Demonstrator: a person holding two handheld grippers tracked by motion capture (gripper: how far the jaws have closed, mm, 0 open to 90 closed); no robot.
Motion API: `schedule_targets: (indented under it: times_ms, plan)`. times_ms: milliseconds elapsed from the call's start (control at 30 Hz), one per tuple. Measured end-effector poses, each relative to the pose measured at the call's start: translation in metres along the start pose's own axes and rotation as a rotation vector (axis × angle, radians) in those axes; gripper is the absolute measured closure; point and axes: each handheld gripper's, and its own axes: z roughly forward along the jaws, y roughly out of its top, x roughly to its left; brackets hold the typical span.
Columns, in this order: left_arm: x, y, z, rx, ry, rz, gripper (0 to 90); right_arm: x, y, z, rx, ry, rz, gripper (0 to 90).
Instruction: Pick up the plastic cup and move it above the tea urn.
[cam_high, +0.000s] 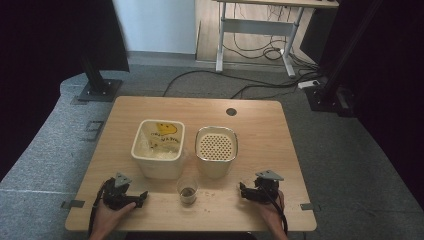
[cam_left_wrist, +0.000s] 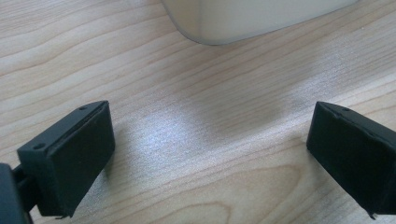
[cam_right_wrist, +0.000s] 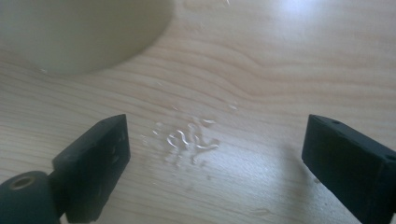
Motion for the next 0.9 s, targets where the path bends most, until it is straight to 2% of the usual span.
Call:
schedule_targets:
  times_ms: [67, 133, 167, 200, 233, 267, 300, 333, 367, 400, 433, 467, 500, 533, 567, 633, 667, 700, 767, 900]
  plan:
    - [0.000, 0.000, 0.000, -0.001, 0.000, 0.000, 1.1, 0.004, 0.001, -0.004, -0.033, 0.026, -0.009, 11.1]
    - [0.001, -0.001, -0.001, -0.003, 0.000, -0.001, 2.3, 0.015, 0.003, -0.011, -0.073, 0.089, -0.048, 13.0]
    - [0.001, -0.001, -0.001, -0.005, 0.001, -0.003, 2.3, 0.015, 0.003, -0.011, -0.073, 0.089, -0.048, 13.0]
    - [0.001, -0.002, -0.002, -0.008, 0.003, -0.006, 3.0, 0.026, 0.003, -0.013, -0.085, 0.139, -0.093, 13.5]
    - [0.001, -0.002, -0.002, -0.009, 0.004, -0.008, 3.4, 0.031, 0.003, -0.014, -0.089, 0.160, -0.103, 13.8]
    - [0.001, -0.002, -0.002, -0.009, 0.004, -0.008, 3.8, 0.031, 0.003, -0.014, -0.089, 0.160, -0.103, 13.8]
    - [0.001, -0.002, -0.002, -0.011, 0.007, -0.009, 4.2, 0.045, 0.003, -0.015, -0.104, 0.223, -0.125, 14.2]
    - [0.001, -0.002, -0.002, -0.011, 0.007, -0.009, 4.5, 0.045, 0.003, -0.015, -0.104, 0.223, -0.125, 14.2]
    - [0.001, -0.002, -0.003, -0.013, 0.008, -0.011, 5.1, 0.059, 0.004, -0.015, -0.111, 0.276, -0.146, 14.2]
    - [0.001, -0.002, -0.003, -0.013, 0.008, -0.011, 5.4, 0.059, 0.004, -0.015, -0.111, 0.276, -0.146, 14.2]
    - [0.002, -0.003, -0.003, -0.015, 0.008, -0.011, 5.9, 0.074, 0.007, -0.017, -0.114, 0.325, -0.186, 14.2]
    - [0.002, -0.003, -0.003, -0.015, 0.008, -0.011, 6.2, 0.074, 0.007, -0.017, -0.114, 0.325, -0.186, 14.2]
    - [0.002, -0.003, -0.004, -0.016, 0.007, -0.009, 6.5, 0.086, 0.010, -0.017, -0.115, 0.378, -0.208, 14.2]
    - [0.002, -0.003, -0.004, -0.016, 0.007, -0.009, 6.6, 0.086, 0.010, -0.017, -0.115, 0.378, -0.208, 14.2]
    - [0.002, -0.003, -0.004, -0.016, 0.007, -0.007, 6.6, 0.100, 0.011, -0.016, -0.115, 0.440, -0.230, 14.2]
    - [0.002, -0.003, -0.004, -0.015, 0.007, -0.007, 6.5, 0.112, 0.013, -0.013, -0.108, 0.473, -0.249, 13.9]
    - [0.002, -0.003, -0.004, -0.015, 0.007, -0.006, 6.5, 0.112, 0.013, -0.013, -0.108, 0.473, -0.249, 13.9]
    - [0.002, -0.003, -0.004, -0.015, 0.007, -0.007, 6.4, 0.127, 0.016, -0.008, -0.112, 0.521, -0.246, 13.9]
    - [0.002, -0.003, -0.004, -0.015, 0.006, -0.006, 6.5, 0.132, 0.017, -0.006, -0.115, 0.535, -0.247, 13.9]
    - [0.002, -0.004, -0.004, -0.015, 0.006, -0.005, 6.5, 0.161, 0.026, 0.008, -0.141, 0.532, -0.299, 17.6]
